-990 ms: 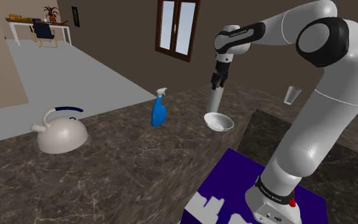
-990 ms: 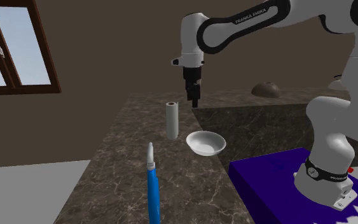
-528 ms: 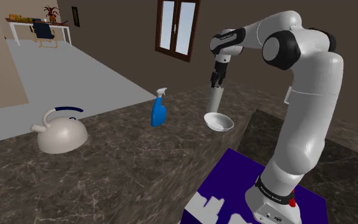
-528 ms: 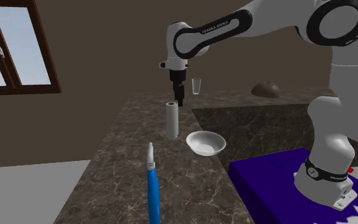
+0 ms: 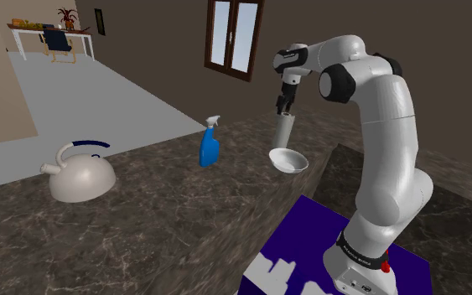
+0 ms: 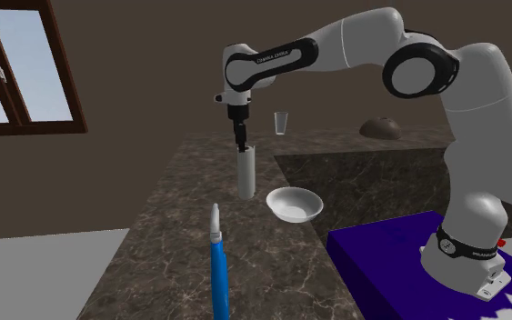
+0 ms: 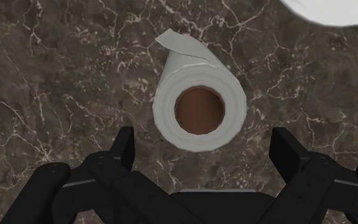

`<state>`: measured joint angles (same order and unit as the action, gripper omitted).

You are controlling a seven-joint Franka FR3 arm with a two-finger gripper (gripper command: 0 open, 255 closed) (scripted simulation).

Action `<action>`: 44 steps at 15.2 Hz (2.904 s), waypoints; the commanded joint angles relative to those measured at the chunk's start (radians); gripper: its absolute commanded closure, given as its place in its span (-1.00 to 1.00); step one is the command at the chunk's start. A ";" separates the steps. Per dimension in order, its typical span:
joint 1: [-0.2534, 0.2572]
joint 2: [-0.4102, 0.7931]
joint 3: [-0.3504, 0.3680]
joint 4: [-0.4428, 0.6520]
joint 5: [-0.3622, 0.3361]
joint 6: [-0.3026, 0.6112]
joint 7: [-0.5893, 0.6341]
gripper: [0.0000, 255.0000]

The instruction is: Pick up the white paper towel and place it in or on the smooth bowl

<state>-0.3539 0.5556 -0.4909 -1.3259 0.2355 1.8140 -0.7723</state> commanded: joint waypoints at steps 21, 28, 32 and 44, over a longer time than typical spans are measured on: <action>0.000 0.021 0.006 -0.054 0.012 0.073 -0.011 1.00; -0.004 0.010 0.002 -0.003 0.005 0.013 -0.005 1.00; -0.010 0.005 -0.001 0.045 0.001 -0.038 -0.001 1.00; -0.045 0.022 -0.002 0.239 0.004 -0.211 0.008 1.00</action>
<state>-0.3950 0.5762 -0.4927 -1.1045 0.2386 1.6190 -0.7644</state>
